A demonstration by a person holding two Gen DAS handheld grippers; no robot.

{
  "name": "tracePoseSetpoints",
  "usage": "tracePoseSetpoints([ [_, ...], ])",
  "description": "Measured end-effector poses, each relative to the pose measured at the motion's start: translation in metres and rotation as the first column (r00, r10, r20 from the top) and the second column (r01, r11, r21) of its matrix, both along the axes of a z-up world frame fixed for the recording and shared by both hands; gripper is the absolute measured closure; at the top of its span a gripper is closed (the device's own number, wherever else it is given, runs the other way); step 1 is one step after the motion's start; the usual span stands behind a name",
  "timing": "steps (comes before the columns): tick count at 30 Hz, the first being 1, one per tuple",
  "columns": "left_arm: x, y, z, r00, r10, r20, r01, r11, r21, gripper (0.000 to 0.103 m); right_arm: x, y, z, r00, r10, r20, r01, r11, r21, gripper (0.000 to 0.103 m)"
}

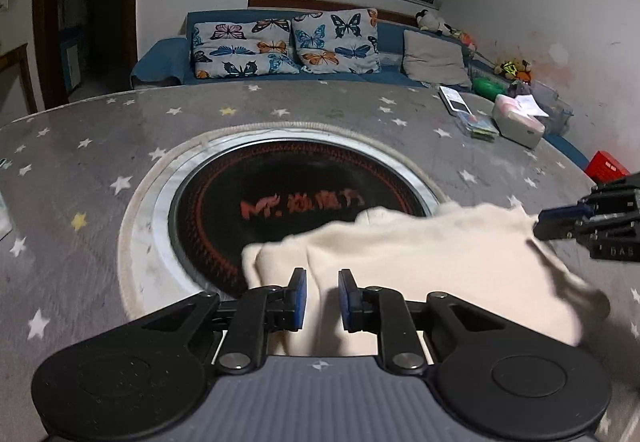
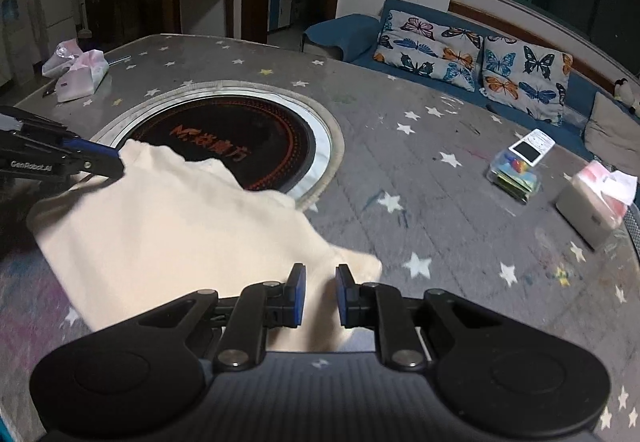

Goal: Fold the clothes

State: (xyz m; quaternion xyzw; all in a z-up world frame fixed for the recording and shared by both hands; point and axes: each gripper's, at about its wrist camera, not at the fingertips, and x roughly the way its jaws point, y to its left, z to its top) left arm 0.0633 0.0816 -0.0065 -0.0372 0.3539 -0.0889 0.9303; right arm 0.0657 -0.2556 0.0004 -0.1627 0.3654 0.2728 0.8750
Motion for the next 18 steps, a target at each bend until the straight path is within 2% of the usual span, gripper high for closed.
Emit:
tracePoseSetpoints([
  [6,0.028,-0.004,-0.01,0.999,0.021,-0.029,-0.021,1.0,0.01,0.084,0.014,0.007,-0.01,1.0,-0.006,-0.028,0.006,1.0,-0.013,0.089],
  [12,0.032,-0.019,0.003,0.999,-0.044,0.022,0.044,0.999,-0.019,0.084,0.014,0.018,0.006,1.0,0.031,0.002,-0.031,0.999,0.017,0.088],
  [18,0.052,-0.035,-0.009,0.997,-0.073,-0.012,0.073,0.997,-0.006,0.084,0.027,0.044,0.0,0.998,0.064,-0.007,-0.063,0.997,0.033,0.088],
])
